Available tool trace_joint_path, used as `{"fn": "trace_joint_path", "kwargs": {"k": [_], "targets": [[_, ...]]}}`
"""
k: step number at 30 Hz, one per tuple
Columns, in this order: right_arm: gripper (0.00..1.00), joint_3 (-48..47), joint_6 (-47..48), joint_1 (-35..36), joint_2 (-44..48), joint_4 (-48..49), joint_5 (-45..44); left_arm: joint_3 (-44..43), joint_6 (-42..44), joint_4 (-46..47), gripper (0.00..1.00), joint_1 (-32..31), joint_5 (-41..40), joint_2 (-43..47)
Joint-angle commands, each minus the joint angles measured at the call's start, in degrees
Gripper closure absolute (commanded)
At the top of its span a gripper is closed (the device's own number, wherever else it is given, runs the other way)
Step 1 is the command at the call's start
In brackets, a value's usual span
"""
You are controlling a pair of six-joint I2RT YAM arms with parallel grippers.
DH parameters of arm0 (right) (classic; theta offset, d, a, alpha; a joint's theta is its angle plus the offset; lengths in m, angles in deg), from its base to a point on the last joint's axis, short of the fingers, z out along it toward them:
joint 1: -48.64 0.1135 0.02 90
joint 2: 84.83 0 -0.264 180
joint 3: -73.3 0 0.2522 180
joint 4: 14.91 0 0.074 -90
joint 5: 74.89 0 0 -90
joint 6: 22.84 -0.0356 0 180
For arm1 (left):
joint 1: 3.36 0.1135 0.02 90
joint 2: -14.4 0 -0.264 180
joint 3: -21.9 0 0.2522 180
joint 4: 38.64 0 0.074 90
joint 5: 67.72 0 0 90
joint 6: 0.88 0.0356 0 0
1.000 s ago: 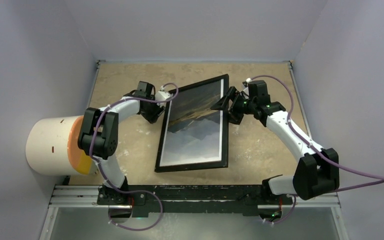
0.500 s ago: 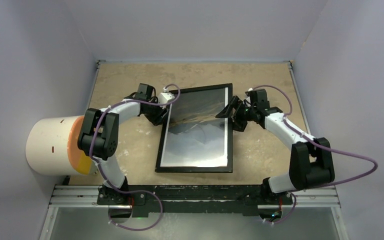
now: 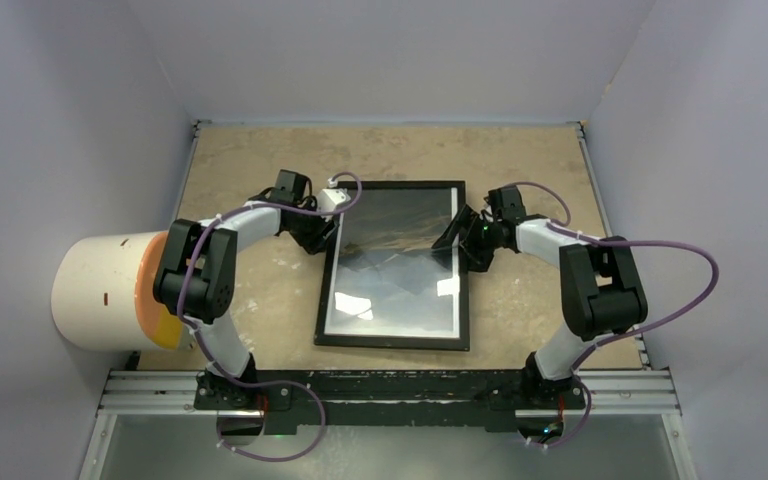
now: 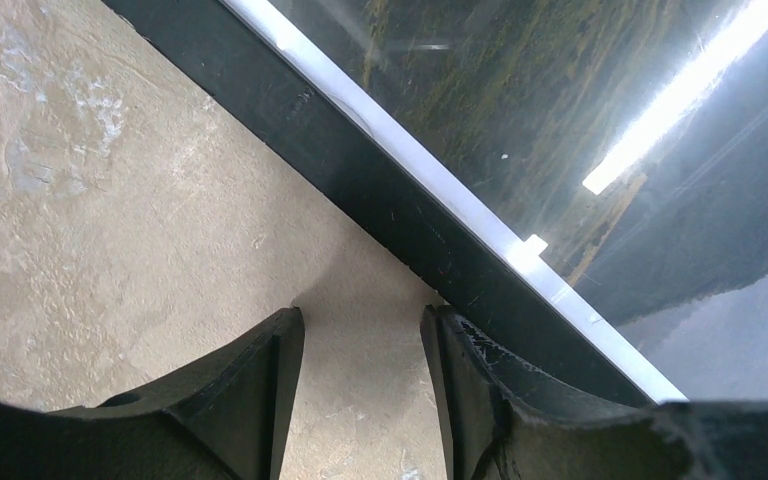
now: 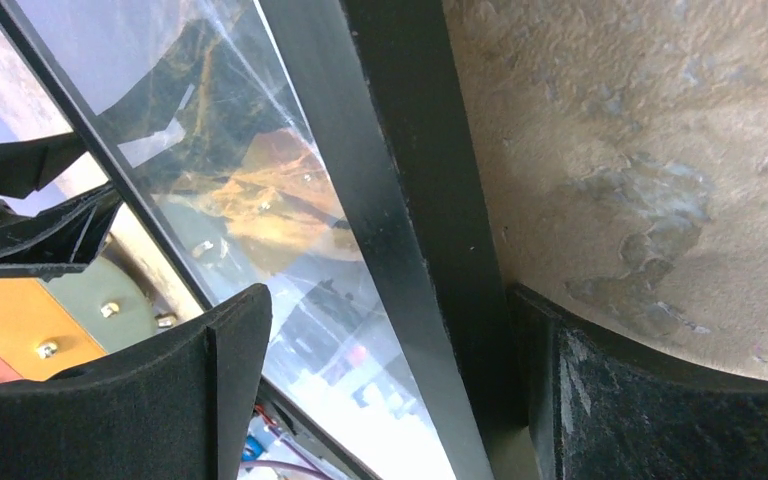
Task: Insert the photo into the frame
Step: Turn over the photo frame at the center of the board.
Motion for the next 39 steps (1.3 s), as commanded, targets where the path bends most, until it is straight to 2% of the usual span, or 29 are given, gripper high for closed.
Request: {"fn": "trace_joint_path", "kwargs": {"k": [1,9,15,23,30,32,35,36,39], "targets": [[0.12,-0.54,1.26,0.44,-1.69,3.63,-0.45,2.72,0.78,-4.58,0.48,-1.56,2.30,-0.72],[0.08,-2.61,4.89,0.44,-3.64,-0.52,-6.41,2.79,0.50,-4.36,0.48,-2.39,2.26,-0.67],[0.01,-3.71,9.10,0.44,-2.06,-4.54,-15.80,2.98,0.70,-4.00,0.48,-2.68,1.20,-0.62],[0.01,-3.82,12.79,0.77,0.30,-7.65,-24.60,2.66,0.83,-3.88,0.48,-2.74,-0.27,-0.68],[0.01,-3.97,13.56,0.88,2.00,-9.42,-24.77,1.95,0.70,-4.56,0.48,-2.68,0.06,-0.44],[0.01,-3.70,12.31,0.72,3.62,-9.43,-25.05,0.92,0.68,-5.61,0.44,-2.49,-0.67,0.51],[0.01,-2.48,12.62,0.71,9.14,-7.14,-31.32,-1.20,0.07,-6.45,0.32,0.35,-0.32,3.42],[0.01,-1.08,13.57,0.68,11.78,-4.88,-34.07,-1.72,-0.34,-6.04,0.25,2.39,1.54,5.12],[0.01,5.79,19.79,0.69,18.67,7.17,-43.33,-0.58,-3.02,-0.75,0.16,10.09,8.01,10.55]]}}
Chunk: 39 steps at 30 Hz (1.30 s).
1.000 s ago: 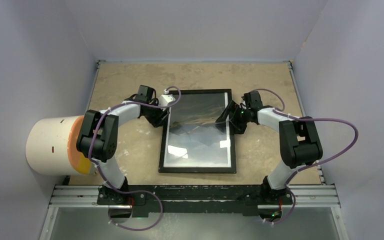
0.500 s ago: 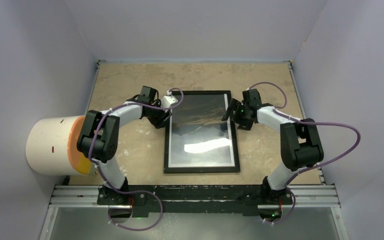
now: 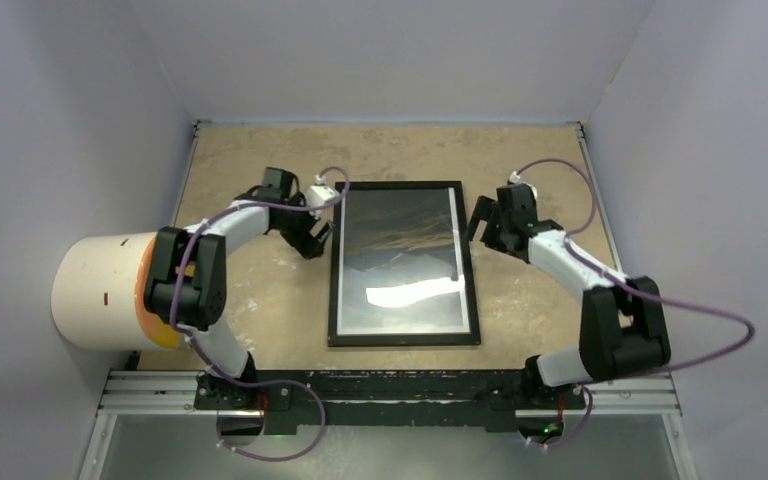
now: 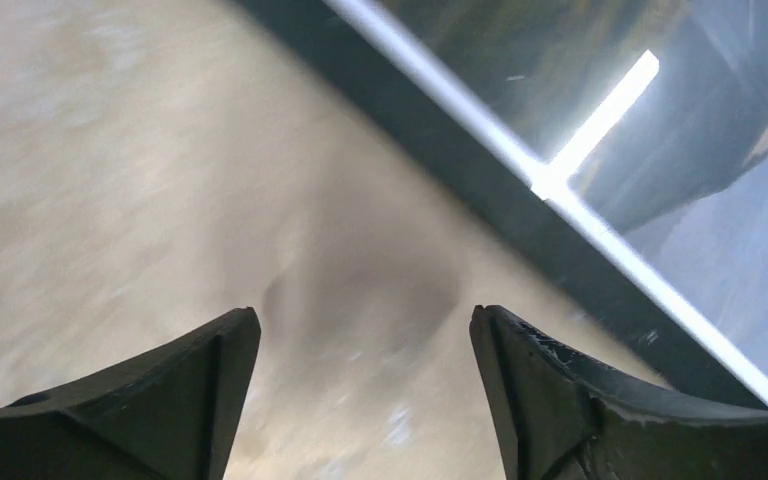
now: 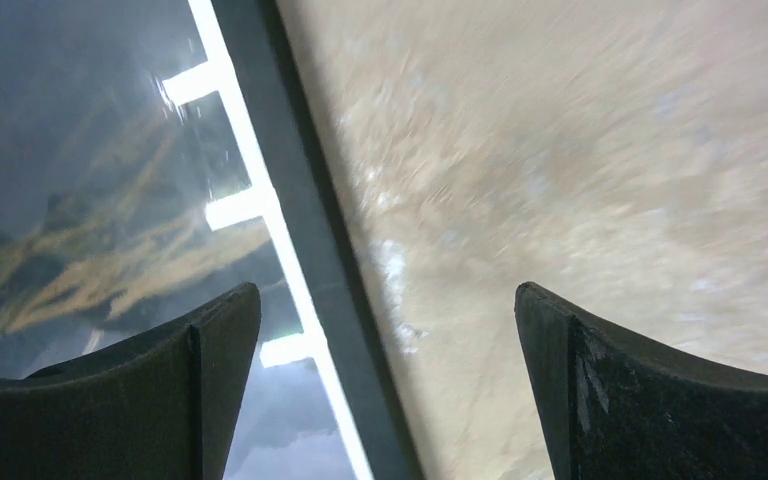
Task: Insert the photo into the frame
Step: Turn over the photo frame at the center of the board, then reset both arms
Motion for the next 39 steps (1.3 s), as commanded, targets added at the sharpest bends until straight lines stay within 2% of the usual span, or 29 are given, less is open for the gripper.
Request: {"fn": "trace_joint_path", "kwargs": {"k": [1,5,8,11,14,17,21,24,26,27,28,30,32,34,37,38,39], "targets": [[0.01,7.70,7.86,-0.27,10.14,15.06,-16.92,0.90,-5.39,7.36,0.15,10.83,6.75,10.20],[0.01,11.77,7.89,-0.23,10.32,21.71,-27.76,13.00,-12.45,28.07,0.10,16.48,4.93,18.49],[0.01,13.04,5.31,-0.28,8.99,23.81,-38.31,23.16,-14.04,42.73,0.09,17.13,2.85,21.82],[0.01,19.21,6.96,-0.40,11.68,35.38,-43.09,30.87,-15.42,56.84,0.08,17.21,0.85,21.23],[0.01,27.94,12.58,-1.58,14.23,52.37,-41.76,35.86,-18.82,70.30,0.08,17.18,0.20,18.43],[0.01,31.18,16.05,-3.10,13.69,60.48,-38.34,39.32,-22.22,80.19,0.07,17.11,-0.28,14.56],[0.01,34.72,19.26,-3.44,12.18,68.17,-35.68,42.13,-23.71,90.42,0.05,17.12,-1.57,9.04],[0.01,35.68,19.34,-3.44,11.61,69.51,-37.14,44.52,-22.36,92.31,0.05,16.27,-3.35,10.15],[0.01,36.11,19.88,-3.44,12.26,71.10,-35.25,49.50,-21.26,102.30,0.04,15.39,-2.92,7.98],[0.01,36.08,20.83,-3.37,12.28,72.26,-35.83,51.51,-20.80,110.28,0.04,14.51,-2.42,5.31],[0.01,36.16,18.34,-3.35,12.36,71.04,-35.39,52.02,-19.81,111.08,0.04,13.75,-2.64,6.18],[0.01,37.73,17.54,-3.43,11.14,75.19,-35.29,49.77,-18.26,101.72,0.04,13.61,-3.58,8.63],[0.01,38.65,20.74,-3.44,8.38,82.89,-33.73,48.79,-19.79,104.25,0.04,13.61,-3.74,6.27],[0.01,37.65,21.47,-3.61,4.45,86.69,-32.05,46.84,-18.61,97.35,0.04,13.61,-3.77,8.05],[0.01,36.95,27.01,-3.61,-1.41,92.97,-28.63,46.38,-19.64,98.42,0.03,13.61,-4.08,7.03],[0.01,36.08,26.36,-3.66,-1.13,88.32,-23.39,45.91,-19.28,96.49,0.03,13.61,-4.27,7.59],[0.01,36.02,25.79,-4.02,-2.22,88.75,-19.86,46.08,-19.44,97.14,0.03,13.61,-4.31,7.42]]}}
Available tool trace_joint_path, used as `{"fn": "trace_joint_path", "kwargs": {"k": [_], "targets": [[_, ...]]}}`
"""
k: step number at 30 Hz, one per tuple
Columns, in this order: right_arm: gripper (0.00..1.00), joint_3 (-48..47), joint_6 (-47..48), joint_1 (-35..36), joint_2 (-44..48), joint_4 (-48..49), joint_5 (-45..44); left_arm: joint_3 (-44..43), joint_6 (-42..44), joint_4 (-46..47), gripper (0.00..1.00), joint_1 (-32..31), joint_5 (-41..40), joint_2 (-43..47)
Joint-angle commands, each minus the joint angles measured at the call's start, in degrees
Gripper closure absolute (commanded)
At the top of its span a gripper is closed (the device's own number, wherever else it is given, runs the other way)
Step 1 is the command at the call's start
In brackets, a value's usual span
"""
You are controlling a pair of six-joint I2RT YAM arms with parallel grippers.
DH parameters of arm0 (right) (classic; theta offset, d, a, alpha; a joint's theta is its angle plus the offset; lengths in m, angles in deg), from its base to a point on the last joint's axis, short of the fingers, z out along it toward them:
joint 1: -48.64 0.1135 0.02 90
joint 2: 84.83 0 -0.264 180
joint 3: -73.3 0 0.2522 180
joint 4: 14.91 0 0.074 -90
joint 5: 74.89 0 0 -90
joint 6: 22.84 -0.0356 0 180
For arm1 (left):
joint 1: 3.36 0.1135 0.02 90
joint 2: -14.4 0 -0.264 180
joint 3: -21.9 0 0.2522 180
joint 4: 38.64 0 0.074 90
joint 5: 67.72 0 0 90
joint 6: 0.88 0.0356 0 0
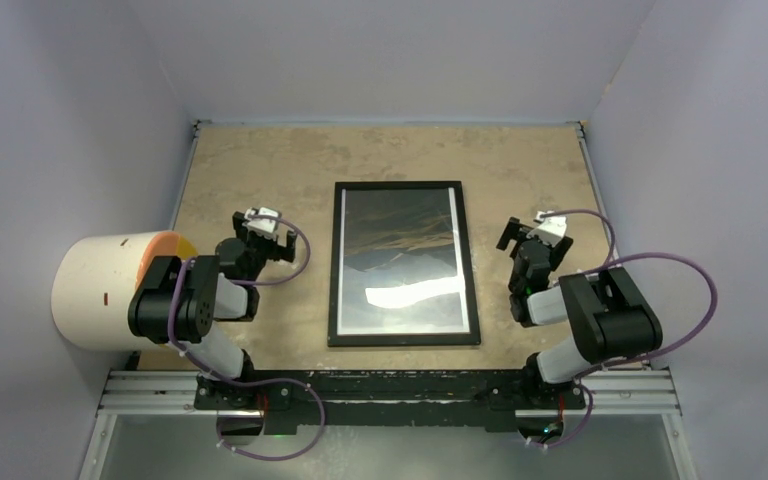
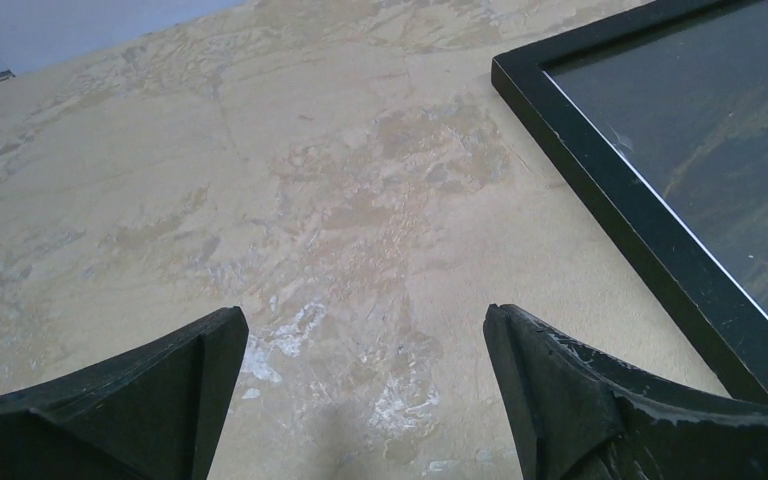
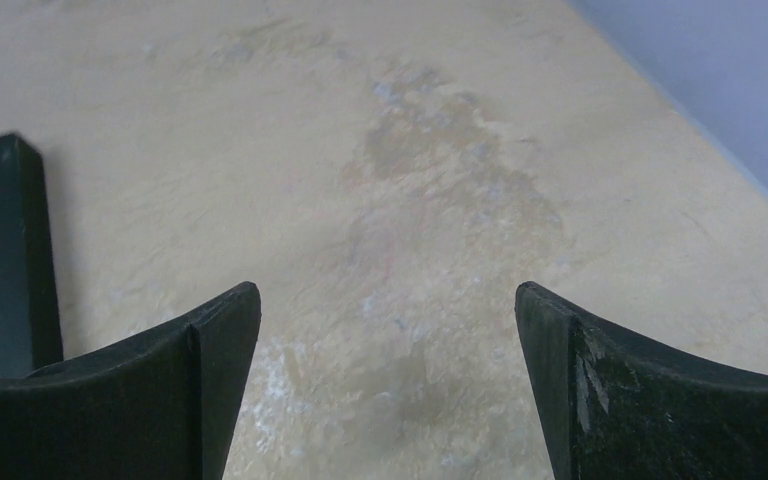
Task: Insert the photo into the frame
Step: Reset both arms
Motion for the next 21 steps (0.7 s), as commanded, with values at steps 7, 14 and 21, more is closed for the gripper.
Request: {"fn": "trace_joint_path", "kwargs": {"k": [7,14,21], "targets": [[0.01,-2.86,2.06,-1.72,-3.74,3.27,9.51,-1.10,0.01,1.90,0.02,-0.03,-0.52,-0.07],[0.01,-1.75,5.06,-1.68,-5.21,9.28,8.63,-1.33,0.03,1.31,0.01,-0.03,-0.56,-0.02],[0.01,-1.84,4.94,-1.68,-5.06,8.67,8.92,-1.30,0.27,1.02,0.00,-0.03,-1.59,0.18]]}}
